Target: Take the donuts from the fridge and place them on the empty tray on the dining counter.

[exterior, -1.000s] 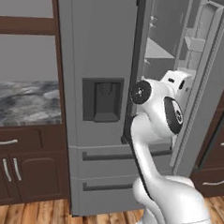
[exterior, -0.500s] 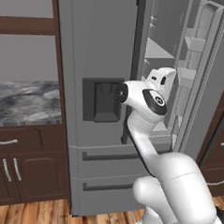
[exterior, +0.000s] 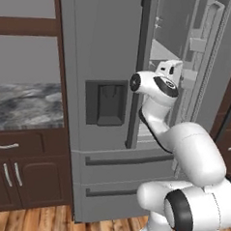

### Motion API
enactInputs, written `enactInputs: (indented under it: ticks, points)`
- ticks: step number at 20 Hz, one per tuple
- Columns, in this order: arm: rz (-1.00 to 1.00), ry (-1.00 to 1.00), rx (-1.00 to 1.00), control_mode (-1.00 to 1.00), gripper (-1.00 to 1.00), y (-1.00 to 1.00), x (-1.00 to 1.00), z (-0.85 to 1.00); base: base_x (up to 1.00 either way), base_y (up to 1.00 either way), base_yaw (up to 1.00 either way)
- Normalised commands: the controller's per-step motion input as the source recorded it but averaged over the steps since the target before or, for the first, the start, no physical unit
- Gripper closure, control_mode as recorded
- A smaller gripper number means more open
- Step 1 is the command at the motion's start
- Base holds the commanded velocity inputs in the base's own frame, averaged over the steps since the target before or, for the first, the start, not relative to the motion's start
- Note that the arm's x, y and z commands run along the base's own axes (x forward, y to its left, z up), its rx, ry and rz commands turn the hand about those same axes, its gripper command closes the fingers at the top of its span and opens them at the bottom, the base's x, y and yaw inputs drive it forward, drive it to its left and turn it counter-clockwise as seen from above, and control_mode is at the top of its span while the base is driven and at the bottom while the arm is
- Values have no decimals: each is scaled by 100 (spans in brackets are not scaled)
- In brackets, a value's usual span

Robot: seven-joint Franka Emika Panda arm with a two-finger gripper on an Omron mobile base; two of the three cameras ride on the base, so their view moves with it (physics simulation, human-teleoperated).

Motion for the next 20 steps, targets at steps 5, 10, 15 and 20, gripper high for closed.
enactInputs:
  ticks: [5,10,15,20]
  points:
    - [-13,8,0,-100,-100,-83,-44,-4,0,0,0]
    - [-19,0,0,-100,-100,-100,-100,-22,0,0,0]
    - [-17,0,0,-100,-100,-100,-99,-21,0,0,0]
    - [-17,0,1,-100,-100,-100,-89,-17,0,0,0]
